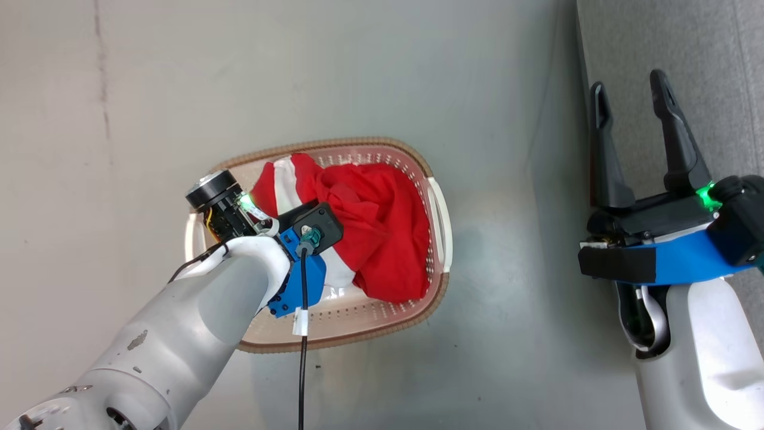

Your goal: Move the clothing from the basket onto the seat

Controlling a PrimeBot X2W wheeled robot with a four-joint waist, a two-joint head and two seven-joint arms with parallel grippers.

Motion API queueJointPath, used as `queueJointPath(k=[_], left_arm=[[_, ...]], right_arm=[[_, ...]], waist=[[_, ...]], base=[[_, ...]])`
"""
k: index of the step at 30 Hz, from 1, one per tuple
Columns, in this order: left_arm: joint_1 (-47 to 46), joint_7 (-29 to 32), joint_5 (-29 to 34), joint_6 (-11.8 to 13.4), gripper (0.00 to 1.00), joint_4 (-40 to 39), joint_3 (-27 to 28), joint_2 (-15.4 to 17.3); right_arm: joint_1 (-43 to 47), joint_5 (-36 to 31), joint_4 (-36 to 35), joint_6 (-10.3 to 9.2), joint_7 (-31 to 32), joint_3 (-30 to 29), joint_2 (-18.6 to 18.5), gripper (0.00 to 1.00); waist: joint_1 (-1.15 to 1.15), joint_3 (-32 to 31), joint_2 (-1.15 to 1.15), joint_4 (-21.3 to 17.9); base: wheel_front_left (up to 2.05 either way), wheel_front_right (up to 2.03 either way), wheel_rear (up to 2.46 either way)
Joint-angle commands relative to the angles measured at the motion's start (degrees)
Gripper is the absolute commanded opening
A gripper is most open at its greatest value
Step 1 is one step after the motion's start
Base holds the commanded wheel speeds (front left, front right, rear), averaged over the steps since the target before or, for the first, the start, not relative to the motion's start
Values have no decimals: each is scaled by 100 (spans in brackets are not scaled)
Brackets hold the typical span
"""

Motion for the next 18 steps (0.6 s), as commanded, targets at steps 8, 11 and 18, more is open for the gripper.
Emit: queueJointPath(k=[8, 11, 18], left_arm=[[1, -308, -540, -2, 0, -85, 20, -68], [7, -336, -751, -2, 0, -209, 164, -86], [117, -340, -766, 146, 0, -963, 776, 68]], right_arm=[[347, -4, 163, 3, -4, -20, -18, 100], [478, -9, 211, 3, -4, -40, -19, 100], [786, -17, 307, 3, -4, -71, -19, 100]], waist=[[1, -876, 0, 241], [1, -1148, 0, 279], [1, -1678, 0, 338]], base=[[0, 0, 0], [0, 0, 0], [0, 0, 0]])
